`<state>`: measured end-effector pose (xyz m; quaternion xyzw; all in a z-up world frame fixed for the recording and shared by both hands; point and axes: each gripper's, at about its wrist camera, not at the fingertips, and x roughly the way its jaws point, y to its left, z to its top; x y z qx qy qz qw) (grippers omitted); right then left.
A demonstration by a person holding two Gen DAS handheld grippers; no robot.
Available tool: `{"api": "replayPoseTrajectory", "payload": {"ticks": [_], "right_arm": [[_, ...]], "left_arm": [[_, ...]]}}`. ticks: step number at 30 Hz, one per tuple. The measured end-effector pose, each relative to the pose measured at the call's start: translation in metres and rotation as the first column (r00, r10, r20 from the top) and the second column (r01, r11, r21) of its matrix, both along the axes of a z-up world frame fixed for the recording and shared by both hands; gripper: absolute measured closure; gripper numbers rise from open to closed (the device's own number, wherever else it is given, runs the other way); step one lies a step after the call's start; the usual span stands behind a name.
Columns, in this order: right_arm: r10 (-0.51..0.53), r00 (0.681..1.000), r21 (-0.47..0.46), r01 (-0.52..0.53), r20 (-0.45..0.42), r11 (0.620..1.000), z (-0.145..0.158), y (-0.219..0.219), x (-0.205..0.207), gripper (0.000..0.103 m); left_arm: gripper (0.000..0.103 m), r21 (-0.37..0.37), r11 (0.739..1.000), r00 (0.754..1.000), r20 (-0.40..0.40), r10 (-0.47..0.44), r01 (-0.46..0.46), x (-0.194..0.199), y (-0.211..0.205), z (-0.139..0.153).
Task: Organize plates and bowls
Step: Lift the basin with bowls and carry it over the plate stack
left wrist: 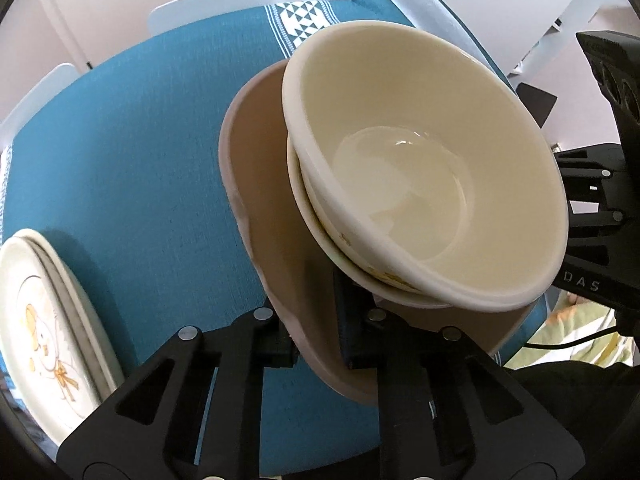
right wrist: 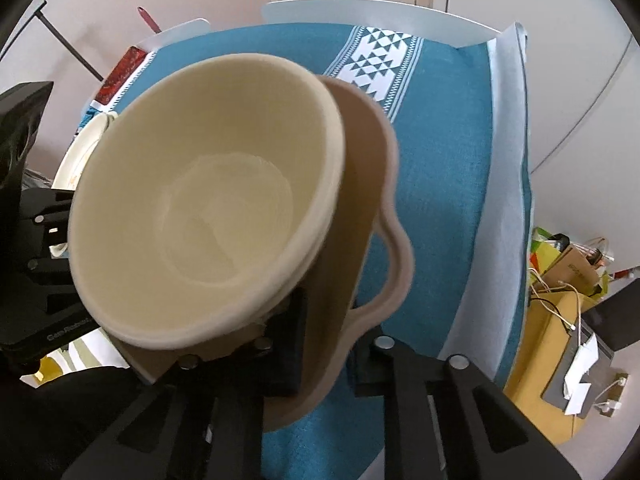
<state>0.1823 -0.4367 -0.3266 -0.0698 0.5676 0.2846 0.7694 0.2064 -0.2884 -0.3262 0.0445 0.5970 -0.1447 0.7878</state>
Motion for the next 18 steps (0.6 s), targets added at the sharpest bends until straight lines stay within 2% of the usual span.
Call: {"api": "replayPoseTrajectory", "payload": {"ticks": [12,18], "right_arm": [[0.001,1.000,0.018,-0.002,0.028,1.000,0.002,0.000,-0.002,0.091],[0.004,0.998,0.029,-0.006,0.067,1.000,0.016,-0.001,-0.004,0.091]], "left_arm": [[0.092,0.034,0.999,0.999,0.048,0.012,-0.014,-0.014,-0.001,0.011],[0.092,0.032,0.999,0.996,0.083,0.037,-0.040,-0.012,0.006,0.024]]}}
